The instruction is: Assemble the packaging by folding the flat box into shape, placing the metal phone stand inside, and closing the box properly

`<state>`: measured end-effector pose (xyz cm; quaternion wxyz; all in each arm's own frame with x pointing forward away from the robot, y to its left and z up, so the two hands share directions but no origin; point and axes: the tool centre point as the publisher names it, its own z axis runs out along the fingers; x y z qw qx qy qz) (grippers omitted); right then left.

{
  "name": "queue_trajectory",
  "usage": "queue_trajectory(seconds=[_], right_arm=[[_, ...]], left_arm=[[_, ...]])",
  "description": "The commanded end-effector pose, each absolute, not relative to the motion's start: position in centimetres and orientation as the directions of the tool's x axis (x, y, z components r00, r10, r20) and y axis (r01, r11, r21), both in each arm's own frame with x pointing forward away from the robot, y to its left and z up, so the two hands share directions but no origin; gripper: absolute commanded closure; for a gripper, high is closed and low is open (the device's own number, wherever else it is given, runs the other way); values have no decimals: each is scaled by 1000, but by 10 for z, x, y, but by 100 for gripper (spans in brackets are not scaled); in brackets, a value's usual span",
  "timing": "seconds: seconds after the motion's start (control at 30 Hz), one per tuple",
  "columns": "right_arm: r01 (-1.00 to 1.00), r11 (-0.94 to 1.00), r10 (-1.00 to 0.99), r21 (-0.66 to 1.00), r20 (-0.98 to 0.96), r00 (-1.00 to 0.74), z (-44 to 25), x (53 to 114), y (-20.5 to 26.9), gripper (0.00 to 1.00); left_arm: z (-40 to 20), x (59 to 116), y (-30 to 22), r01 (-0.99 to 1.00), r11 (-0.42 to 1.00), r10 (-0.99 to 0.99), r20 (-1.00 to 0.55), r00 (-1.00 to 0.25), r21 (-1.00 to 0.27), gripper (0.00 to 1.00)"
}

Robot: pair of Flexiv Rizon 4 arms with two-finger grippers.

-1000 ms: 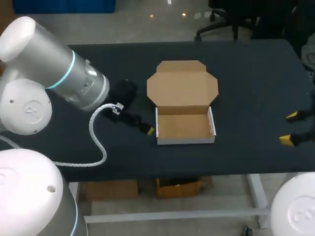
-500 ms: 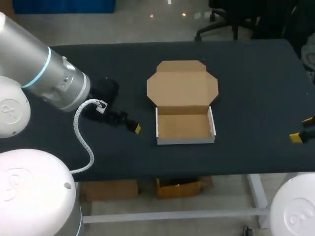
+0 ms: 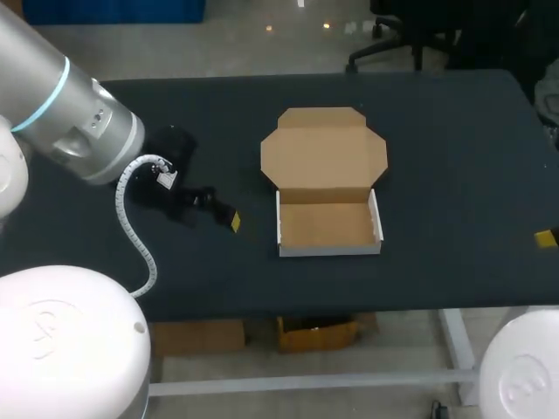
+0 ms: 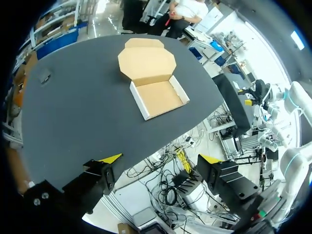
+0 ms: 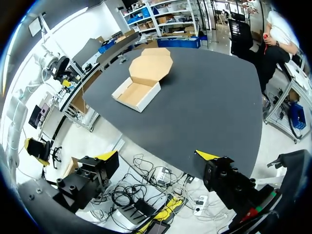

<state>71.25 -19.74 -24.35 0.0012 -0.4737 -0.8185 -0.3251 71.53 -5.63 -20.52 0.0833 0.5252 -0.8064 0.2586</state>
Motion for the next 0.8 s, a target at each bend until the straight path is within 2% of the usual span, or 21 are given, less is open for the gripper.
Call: queue_trajectory(seconds=[0.03, 0.5, 0.8], right_arm=[[790, 324, 786, 520, 317, -531, -232, 702, -202, 0], [853, 250, 820, 458, 369, -438, -225, 696, -208, 0], [870, 237, 824, 432, 386, -415, -223, 697, -209, 0]], left_arm=[[-192, 702, -48, -899, 296, -815, 404, -414, -324, 0], [-168, 684, -42, -960, 159, -864, 439, -248, -230, 0], [-159, 673, -43, -961, 121, -882, 417, -218, -247, 0]])
